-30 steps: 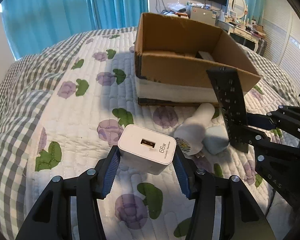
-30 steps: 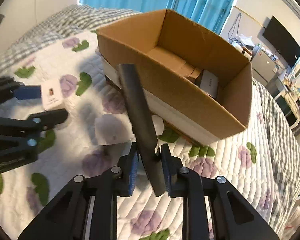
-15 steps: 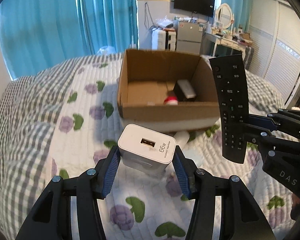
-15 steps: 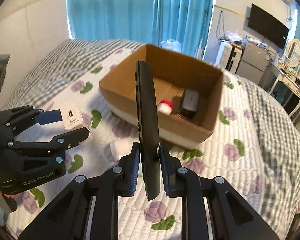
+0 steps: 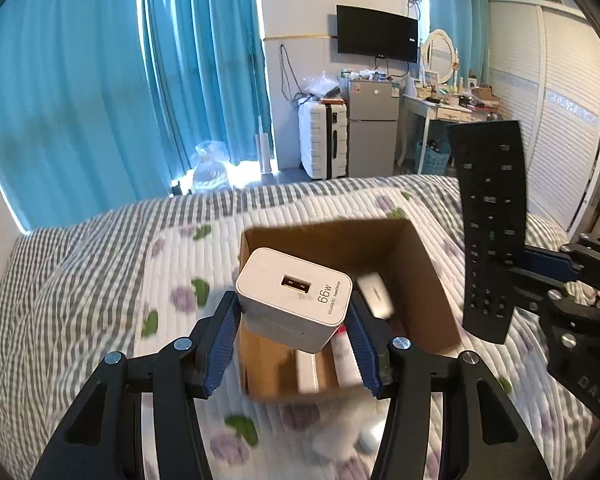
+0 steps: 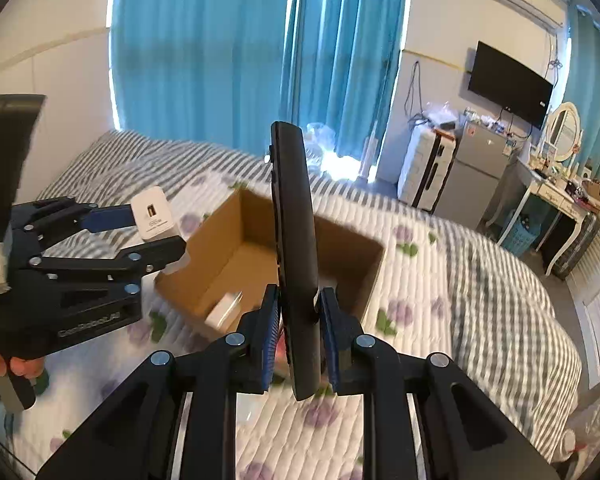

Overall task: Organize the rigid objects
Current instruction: 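Carry the charger and remote over the box and open both tools to drop them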

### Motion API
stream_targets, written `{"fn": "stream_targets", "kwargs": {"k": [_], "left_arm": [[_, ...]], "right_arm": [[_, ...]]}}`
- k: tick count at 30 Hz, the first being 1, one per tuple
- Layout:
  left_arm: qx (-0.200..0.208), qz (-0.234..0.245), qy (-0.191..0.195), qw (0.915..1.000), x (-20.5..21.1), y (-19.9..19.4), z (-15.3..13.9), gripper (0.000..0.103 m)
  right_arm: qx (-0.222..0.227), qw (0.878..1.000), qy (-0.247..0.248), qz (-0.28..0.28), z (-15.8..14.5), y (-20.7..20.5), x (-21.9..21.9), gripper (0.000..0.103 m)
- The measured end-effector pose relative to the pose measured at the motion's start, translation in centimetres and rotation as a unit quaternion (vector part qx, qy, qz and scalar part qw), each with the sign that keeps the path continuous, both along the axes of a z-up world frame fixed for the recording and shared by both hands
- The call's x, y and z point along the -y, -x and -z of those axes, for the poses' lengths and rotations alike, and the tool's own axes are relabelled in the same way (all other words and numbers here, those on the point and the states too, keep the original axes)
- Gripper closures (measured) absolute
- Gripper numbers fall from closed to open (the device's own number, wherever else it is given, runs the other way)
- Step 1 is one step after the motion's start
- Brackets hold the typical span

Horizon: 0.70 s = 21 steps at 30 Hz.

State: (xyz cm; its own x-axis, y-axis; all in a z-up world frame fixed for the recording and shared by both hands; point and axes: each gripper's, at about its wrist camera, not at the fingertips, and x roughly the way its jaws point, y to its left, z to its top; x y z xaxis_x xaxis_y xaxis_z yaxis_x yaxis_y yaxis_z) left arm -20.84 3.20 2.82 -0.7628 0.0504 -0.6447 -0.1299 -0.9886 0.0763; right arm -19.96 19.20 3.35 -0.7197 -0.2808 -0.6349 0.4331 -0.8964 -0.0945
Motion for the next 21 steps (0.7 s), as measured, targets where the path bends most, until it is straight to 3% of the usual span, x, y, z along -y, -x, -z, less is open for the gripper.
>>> {"fn": "stream_targets", "kwargs": {"k": [3,6,11,17,20,21], "left_arm": [[-0.007,0.008,-0.009,0.9999,-0.3,3.1,0.7,0.049],[-0.002,0.011,0.008,0.9999,-1.2,5.8,2.3,0.049],[0.039,0.011,0.023,0.9989,-1.8,9.7,6.6,0.049],[0.069,0.005,0.039,0.9968,-1.7,10.1,10.3,0.049],[0.067,0.01,0.045,0.9967,-1.8,10.0,10.5,0.047],[0.059,0.01,0.039,0.9974,-1.8,9.9,10.2,0.039]], "right_arm": [[-0.001,1.0,0.001,0.003,-0.4,2.0,0.2,0.084],[0.001,1.0,-0.003,0.005,0.1,3.9,0.5,0.084],[0.019,1.0,-0.003,0.001,2.2,6.4,0.5,0.084],[0.03,1.0,-0.004,0.002,5.1,8.2,-0.4,0.084],[0.043,0.999,0.005,-0.001,6.2,8.7,-0.8,0.084],[0.046,0.999,0.005,-0.001,6.5,8.8,-0.9,0.084]]}}
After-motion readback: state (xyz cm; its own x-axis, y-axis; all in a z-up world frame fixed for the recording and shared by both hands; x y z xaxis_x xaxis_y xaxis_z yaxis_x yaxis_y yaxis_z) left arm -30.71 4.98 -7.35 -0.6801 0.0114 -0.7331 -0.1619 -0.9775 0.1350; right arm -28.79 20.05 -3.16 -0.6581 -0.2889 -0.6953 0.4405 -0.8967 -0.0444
